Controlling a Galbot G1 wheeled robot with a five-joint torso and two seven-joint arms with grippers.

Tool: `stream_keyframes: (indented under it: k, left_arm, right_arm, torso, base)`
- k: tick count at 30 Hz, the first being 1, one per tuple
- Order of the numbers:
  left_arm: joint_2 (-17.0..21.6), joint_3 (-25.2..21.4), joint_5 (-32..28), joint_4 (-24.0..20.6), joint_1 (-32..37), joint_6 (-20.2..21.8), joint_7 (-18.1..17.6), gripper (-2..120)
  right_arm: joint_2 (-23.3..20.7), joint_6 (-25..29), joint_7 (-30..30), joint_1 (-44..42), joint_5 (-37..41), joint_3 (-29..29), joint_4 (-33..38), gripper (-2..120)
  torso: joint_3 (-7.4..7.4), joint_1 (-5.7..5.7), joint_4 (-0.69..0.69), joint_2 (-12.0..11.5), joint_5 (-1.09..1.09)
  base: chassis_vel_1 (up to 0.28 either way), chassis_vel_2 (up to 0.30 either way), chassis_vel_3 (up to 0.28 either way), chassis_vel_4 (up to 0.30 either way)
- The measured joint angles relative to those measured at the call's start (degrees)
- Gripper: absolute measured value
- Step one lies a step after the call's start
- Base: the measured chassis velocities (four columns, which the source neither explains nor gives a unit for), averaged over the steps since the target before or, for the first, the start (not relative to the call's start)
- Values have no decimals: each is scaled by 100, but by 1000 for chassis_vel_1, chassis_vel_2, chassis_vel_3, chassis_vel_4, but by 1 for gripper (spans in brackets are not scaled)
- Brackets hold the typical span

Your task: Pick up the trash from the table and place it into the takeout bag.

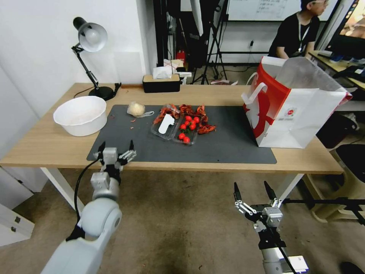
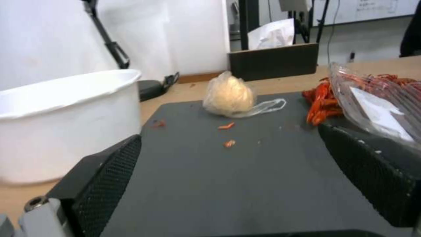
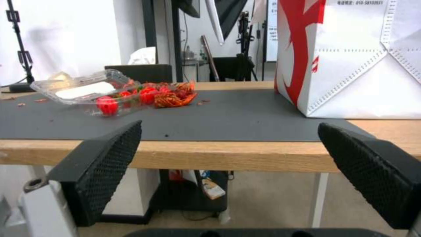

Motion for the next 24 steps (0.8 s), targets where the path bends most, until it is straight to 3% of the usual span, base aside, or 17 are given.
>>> stream_keyframes:
  k: [2,8,13,20,24]
  left_arm:
    - [82,88,-106,93,-186,69,4,100]
    - [387,543,-937,933,-1736,613,90,100]
    - [457,909,-1262,1607,-2636,731,150,100]
    - [412,1313,-1497,2151,-3245,856,170,100]
    - [394,1361,-1515,2219,-3326,870,179,100]
  right_arm:
    - [9,-6,3,-2,-8,2,8,100]
    - [62,-52,23,-20,-65,28,40,100]
    - [97,-80,32,-21,-83,47,54,100]
    - [117,-110,40,-23,-84,62,47,100]
    - [117,-114,41,-24,-84,64,47,100]
  torso:
    - [0,0,0,0,1]
    - [0,0,0,0,1]
    - [1,1,-1,0,1]
    - [0,0,-1,1,1]
    - [1,0,1,1,0]
  base:
    - [0,0,0,0]
    - [0,0,0,0]
    - [0,0,0,0]
    - [0,0,0,0]
    - [0,0,0,0]
